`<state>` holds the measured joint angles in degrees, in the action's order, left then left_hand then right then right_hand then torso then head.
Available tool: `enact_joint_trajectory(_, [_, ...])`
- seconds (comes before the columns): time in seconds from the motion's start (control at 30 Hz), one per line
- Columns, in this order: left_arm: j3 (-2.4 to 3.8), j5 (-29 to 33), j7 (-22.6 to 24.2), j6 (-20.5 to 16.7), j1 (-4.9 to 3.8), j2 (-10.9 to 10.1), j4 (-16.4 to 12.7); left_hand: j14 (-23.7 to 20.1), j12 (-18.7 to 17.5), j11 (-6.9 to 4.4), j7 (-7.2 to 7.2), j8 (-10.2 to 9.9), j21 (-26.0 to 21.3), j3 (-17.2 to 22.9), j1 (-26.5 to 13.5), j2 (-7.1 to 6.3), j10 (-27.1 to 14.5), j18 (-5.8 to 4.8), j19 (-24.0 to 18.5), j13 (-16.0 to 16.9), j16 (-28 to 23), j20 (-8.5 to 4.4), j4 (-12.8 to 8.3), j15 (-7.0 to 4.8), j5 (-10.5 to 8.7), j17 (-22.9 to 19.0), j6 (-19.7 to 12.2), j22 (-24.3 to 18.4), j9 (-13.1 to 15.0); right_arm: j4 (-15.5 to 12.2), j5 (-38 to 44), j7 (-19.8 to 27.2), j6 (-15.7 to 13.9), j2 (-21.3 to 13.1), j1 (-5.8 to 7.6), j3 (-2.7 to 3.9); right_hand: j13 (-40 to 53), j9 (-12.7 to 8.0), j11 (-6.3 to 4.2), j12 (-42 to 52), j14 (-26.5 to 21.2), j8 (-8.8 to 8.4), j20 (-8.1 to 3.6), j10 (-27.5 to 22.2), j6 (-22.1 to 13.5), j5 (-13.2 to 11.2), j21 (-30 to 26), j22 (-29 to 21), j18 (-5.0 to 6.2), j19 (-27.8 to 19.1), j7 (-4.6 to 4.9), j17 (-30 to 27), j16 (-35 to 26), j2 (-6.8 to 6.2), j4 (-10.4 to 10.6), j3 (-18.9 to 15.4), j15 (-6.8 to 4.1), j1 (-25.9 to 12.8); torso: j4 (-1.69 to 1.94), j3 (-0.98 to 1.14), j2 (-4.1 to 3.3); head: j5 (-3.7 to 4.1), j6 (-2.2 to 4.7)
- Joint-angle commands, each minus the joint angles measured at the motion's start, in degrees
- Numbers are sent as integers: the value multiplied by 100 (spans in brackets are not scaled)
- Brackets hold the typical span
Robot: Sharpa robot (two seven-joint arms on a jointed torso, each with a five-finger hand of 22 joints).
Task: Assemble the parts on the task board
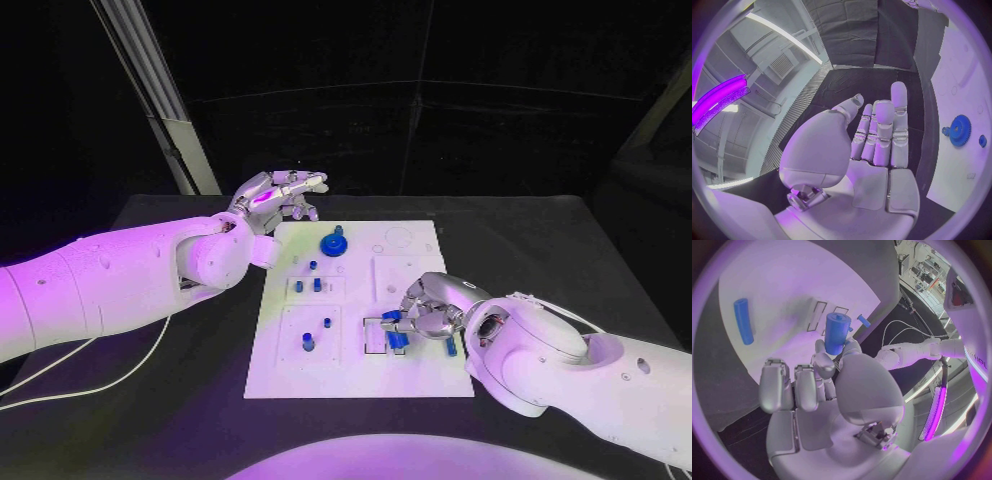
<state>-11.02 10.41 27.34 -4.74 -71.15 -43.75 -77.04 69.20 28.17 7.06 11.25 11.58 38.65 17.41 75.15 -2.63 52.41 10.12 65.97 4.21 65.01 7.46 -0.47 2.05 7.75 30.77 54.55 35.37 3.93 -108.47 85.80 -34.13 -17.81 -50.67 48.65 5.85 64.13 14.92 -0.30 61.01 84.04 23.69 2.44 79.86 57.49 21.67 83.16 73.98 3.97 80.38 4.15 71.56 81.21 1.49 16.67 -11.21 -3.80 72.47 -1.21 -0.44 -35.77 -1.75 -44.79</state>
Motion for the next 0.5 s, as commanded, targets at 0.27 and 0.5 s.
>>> enact_joint_trajectory(0.27, [4, -16, 7, 88, -10, 29, 0, -42, 21, 0, -6, 19, -31, 2, 49, -21, -41, 39, -4, -8, -29, 32, -35, 4, 17, -7, -50, -9, -4, 235, -340, -59, 290, 270, 10, 6, -33, 72, -34, -102, 271, 81, -12, 22, 58, 38, 16, -5, -49, 10, -42, 2, 17, 126, 0, -88, -46, -87, 0, 1, -7, -9, -17])
enact_joint_trajectory(0.5, [4, -16, 2, 96, -10, 40, 10, -42, 21, 0, -6, 19, -31, 2, 49, -21, -41, 39, -4, -8, -29, 32, -35, 4, 17, -7, -50, -9, -4, 346, -355, -68, 330, 396, 10, 6, -44, 172, -69, -177, 274, 136, -39, 42, 131, -125, 13, -4, -48, 6, -85, 40, 25, 199, -3, -195, -76, -216, 0, 3, -4, -15, -38])
